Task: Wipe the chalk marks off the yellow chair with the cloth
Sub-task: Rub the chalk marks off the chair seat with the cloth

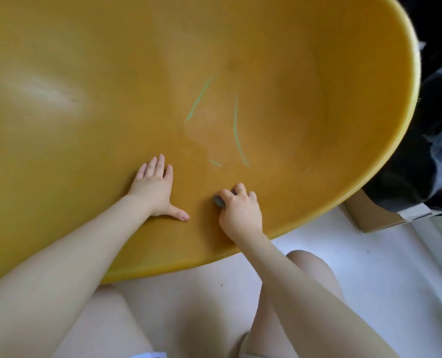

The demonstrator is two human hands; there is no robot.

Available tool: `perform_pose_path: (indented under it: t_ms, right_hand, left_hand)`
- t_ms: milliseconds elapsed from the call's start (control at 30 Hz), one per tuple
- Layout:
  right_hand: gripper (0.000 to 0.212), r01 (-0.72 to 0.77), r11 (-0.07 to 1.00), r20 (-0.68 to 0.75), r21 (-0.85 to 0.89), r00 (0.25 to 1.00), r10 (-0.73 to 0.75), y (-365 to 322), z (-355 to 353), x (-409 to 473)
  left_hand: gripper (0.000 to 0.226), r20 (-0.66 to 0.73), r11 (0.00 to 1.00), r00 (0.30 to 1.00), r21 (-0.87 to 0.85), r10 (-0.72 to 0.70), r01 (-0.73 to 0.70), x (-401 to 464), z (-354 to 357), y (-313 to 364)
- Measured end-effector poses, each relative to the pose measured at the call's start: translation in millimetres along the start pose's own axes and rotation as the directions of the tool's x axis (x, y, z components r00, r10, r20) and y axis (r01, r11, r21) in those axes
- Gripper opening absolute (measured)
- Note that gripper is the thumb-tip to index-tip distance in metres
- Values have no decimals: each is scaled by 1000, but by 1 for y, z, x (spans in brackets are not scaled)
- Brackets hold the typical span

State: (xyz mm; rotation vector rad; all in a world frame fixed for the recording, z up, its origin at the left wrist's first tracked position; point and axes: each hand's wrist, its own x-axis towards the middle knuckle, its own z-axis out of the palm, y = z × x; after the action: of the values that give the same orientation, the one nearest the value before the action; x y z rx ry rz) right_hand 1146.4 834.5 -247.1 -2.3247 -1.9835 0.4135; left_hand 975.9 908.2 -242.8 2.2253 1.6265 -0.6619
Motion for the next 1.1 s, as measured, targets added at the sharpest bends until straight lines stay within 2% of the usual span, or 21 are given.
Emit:
perform_pose_path:
  t_ms: [133,200,267,300,333,367,400,467,500,567,633,700,767,833,933,1000,1100]
  right_hand:
    - [37,143,986,36,83,988,-147,-21,8,-11]
    - [39,160,986,34,35,986,-161,-7,4,-2]
    - [36,90,991,-2,-98,996,-90,10,-1,11]
    - [35,14,992,-32,-127,999,-18,17,-6,18]
    - [33,-74,994,-42,-82,997,71,21,-12,23]
    - [31,-159,986,-10,50,987,159,22,-20,29]
    - [29,-228,939,61,259,974,220,21,-30,33]
    - [25,-338,662,241,669,941,237,13,-50,35]
    - [24,-348,514,285,784,937,200,8,-59,33]
    - [20,-326,279,314,903,945,88,-2,-68,27]
    - [20,-339,159,344,927,939,-1,-13,-71,23]
    - [32,-414,90,417,906,909,-18,-24,-72,25]
    - [31,-459,20,459,888,888,-23,-34,-69,30]
    - [20,-438,44,440,898,897,-37,-42,-62,35]
    - [30,-376,153,391,914,916,-87,-47,-54,40]
    - [30,-353,185,376,917,920,-110,-49,-54,43]
    - [35,-325,223,339,919,940,-29,-49,-57,52]
  left_hand:
    - [139,58,1000,998,-13,29,-29,8,-2,0]
    - [139,61,998,997,-33,48,-46,10,-1,-2]
    - [138,61,996,996,-64,69,-65,9,0,-5]
    - [137,56,994,995,-79,81,-76,9,2,-6]
    - [136,48,992,994,-93,94,-90,9,3,-7]
    - [135,46,989,993,-108,110,-105,9,4,-9]
    - [131,50,984,990,-129,129,-122,10,4,-12]
    - [113,53,962,983,-218,178,-162,12,2,-23]
    - [97,44,937,978,-300,203,-180,13,-2,-29]
    - [63,-60,836,968,-491,245,-243,11,-10,-40]
    - [42,-251,697,938,-628,240,-346,4,-20,-40]
    - [34,-334,476,916,-782,222,-401,-8,-30,-32]
    - [27,-317,223,919,-902,235,-369,-20,-36,-22]
    - [21,-283,97,931,-945,230,-311,-22,-39,-16]
    - [24,-242,-9,958,-970,157,-243,-16,-39,-16]
    - [36,-223,21,973,-974,65,-225,-12,-38,-19]
    - [48,-192,77,981,-979,-3,-191,-6,-36,-25]
